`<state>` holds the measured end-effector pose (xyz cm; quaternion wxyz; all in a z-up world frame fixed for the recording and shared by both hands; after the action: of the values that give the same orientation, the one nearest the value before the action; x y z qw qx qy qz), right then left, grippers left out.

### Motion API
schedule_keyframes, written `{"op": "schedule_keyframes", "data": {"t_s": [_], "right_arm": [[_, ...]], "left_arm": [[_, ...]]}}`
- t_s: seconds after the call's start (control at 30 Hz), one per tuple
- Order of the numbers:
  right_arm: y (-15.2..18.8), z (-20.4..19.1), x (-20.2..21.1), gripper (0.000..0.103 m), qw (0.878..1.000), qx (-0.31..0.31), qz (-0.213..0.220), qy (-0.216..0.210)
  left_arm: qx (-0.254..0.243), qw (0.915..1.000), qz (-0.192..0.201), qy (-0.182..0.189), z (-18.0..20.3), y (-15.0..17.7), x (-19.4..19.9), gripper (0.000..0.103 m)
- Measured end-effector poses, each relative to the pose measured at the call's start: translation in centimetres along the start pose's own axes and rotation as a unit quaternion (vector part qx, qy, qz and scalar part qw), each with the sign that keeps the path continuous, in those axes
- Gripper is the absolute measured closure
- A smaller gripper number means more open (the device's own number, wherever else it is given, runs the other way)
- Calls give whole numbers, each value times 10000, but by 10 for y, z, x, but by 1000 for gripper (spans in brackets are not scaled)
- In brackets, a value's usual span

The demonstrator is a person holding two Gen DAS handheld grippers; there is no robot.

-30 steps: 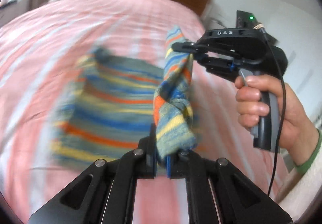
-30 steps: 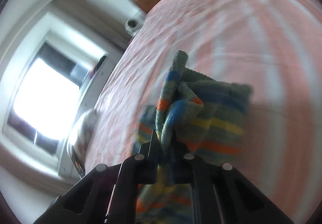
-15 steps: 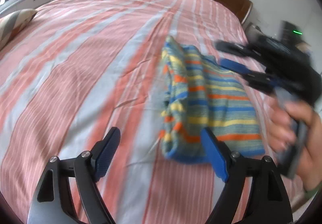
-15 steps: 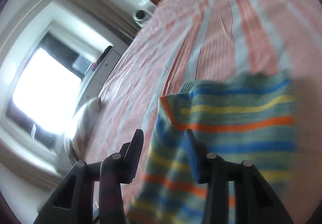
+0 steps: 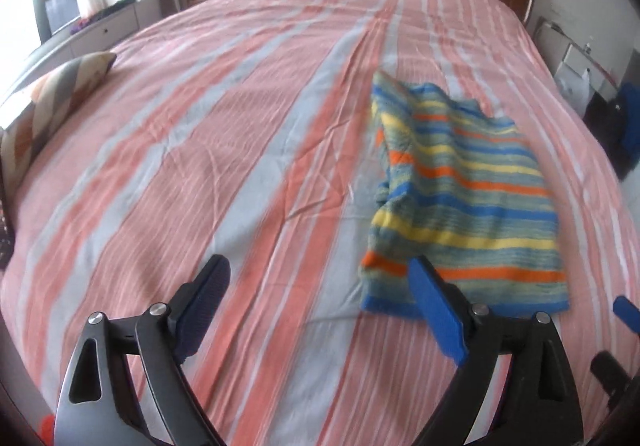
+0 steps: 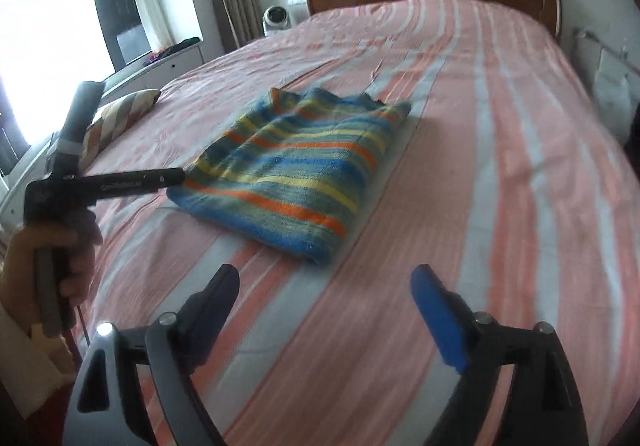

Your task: Fold small clothes

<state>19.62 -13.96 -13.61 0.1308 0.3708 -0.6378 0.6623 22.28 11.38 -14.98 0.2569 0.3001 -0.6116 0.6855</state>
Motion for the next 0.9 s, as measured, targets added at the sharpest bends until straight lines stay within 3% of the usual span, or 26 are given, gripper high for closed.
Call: {"op": "schedule_keyframes", "data": {"t_s": [0.17, 0.27, 0.37, 0.5, 0.53, 0.73, 0.9], "right_arm": [[15, -3, 3, 16, 9999, -51, -92, 67], [14, -6, -3, 16, 9997, -84, -233, 60], [8, 1, -4, 16, 9995, -143, -255, 69], [-10, 26, -2, 16, 9971, -753, 11, -73], [-14, 32, -4, 16, 9958, -905, 26, -122], [-34, 66, -29, 16, 9787, -2005, 62, -442], [-53, 80, -68, 16, 9663, -2468, -61, -725]], "left_arm": [[-72, 10000, 68, -8, -2, -3, 7, 11], [-189, 9996, 3, 194, -2, -8, 5, 11], [6, 9955, -155, 930, -10, -21, -2, 11], [438, 9765, -454, 2060, -17, -43, -15, 9], [410, 9738, -545, 2171, -14, -45, -19, 8], [-20, 9714, -929, 2184, 15, -51, -60, 8], [-163, 9731, -1266, 1917, 39, -59, -108, 8]]}}
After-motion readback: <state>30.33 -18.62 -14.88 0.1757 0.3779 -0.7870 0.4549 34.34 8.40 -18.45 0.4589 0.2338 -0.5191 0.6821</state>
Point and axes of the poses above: each gripper's, at about its wrist camera, not at the fingertips, and x roughly against the way its jaws point, z to its right, y to its underside, the point moved 7 cm from there along -x, roughly the way its jaws point, and after that the axes turned 6 degrees about z, right-handed, at the moved point
